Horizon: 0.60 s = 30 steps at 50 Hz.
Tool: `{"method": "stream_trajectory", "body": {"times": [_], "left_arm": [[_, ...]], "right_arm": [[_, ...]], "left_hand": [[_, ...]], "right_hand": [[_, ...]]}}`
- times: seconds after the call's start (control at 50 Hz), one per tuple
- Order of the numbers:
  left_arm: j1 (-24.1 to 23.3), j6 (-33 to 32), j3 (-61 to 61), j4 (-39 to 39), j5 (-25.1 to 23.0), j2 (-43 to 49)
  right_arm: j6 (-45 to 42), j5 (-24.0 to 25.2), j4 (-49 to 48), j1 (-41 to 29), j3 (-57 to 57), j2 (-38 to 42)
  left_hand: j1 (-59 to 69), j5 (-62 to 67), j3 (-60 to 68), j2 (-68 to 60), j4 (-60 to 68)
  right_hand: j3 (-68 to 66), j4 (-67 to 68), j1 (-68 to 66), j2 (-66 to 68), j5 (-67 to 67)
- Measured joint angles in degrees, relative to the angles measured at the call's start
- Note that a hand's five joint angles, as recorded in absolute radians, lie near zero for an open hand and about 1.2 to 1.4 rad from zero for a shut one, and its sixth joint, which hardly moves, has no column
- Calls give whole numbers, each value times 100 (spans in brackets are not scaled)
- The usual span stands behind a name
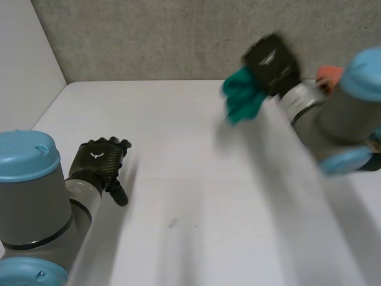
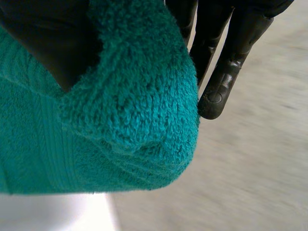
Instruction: Fold the laundry.
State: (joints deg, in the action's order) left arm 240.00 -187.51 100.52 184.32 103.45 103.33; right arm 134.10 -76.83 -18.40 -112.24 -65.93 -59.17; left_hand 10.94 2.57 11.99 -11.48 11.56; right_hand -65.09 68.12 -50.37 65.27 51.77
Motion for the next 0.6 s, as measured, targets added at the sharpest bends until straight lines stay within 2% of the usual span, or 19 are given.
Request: {"method": "stream_trajectory", "body": {"times": [0.1, 0.16, 0.18, 0.24, 0.32, 0.46, 0.54, 0.6], "left_arm": [[-4, 3, 16, 4, 1, -2], [-5, 4, 21, 6, 1, -1], [-5, 4, 25, 6, 1, -2], [-6, 4, 27, 7, 0, -2], [-6, 4, 24, 10, 0, -1], [-6, 4, 26, 14, 0, 2], [-6, 4, 27, 15, 0, 3], [-6, 4, 25, 16, 0, 4]], "right_arm": [[256, 49, 124, 1037, 937, 20], [466, 81, 186, 1371, 1150, 65], [797, 147, 278, 1782, 1345, 149], [1296, 353, 417, 2265, 1465, 333], [1828, 736, 598, 2763, 1475, 694], [2093, 1121, 794, 3306, 1422, 1324], [2088, 1167, 844, 3462, 1388, 1510], [2079, 1195, 874, 3563, 1344, 1571]], "left_hand": [[0, 0, 0, 0, 0], [0, 0, 0, 0, 0], [0, 1, 0, 0, 0], [0, 0, 0, 0, 0], [0, 0, 0, 0, 0], [0, 0, 0, 0, 0], [0, 0, 0, 0, 0], [0, 0, -1, 0, 0]], "right_hand": [[-27, 0, 0, 27, 64], [-28, 0, 0, 27, 65], [-52, 0, 0, 27, 65], [-92, 11, 0, 36, 67], [-113, 28, 0, 37, 89], [-101, -39, 0, 26, 89], [464, -772, 60, -542, -167], [1968, -2312, 1205, -2019, -1462]]}}
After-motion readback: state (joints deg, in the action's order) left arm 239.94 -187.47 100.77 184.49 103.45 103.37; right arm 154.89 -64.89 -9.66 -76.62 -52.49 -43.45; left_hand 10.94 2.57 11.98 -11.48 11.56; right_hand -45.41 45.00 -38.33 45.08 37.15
